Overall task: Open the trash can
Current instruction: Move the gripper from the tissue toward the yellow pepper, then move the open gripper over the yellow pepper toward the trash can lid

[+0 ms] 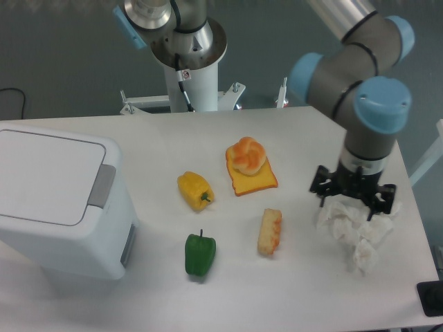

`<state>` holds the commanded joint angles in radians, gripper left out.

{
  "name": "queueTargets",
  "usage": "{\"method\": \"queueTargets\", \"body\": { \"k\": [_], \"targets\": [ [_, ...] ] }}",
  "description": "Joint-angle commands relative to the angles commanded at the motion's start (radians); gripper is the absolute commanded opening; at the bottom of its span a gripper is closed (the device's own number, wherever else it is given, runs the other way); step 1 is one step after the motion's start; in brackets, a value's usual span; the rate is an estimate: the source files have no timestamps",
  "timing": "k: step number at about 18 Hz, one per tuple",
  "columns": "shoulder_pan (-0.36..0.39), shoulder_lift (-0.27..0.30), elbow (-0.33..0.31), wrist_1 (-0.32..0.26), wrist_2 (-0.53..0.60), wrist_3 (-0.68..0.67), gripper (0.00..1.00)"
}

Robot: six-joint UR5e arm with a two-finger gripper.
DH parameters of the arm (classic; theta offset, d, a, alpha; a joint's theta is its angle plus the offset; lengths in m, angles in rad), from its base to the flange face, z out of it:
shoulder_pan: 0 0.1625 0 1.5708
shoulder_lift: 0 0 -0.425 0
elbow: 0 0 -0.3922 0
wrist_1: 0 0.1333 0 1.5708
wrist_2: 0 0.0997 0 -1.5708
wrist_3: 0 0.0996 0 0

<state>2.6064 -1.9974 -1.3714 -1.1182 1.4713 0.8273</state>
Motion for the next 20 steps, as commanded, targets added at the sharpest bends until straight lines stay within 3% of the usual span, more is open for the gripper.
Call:
{"method": "queueTargets", "body": {
  "k": [3, 7, 13, 20],
  "targets": [
    [-0.02, 0.049, 0.0, -0.031, -0.08, -0.084, 1.0],
    [-0.048, 0.083, 0.002, -0.031, -0.189, -0.213, 1.0],
    [-0.12, 0.091, 0.002, -0.031, -0.2, -0.273, 1.0],
    [-0.149, 0.127, 0.008, -0.029, -0.27, -0.382, 1.0]
  ]
}}
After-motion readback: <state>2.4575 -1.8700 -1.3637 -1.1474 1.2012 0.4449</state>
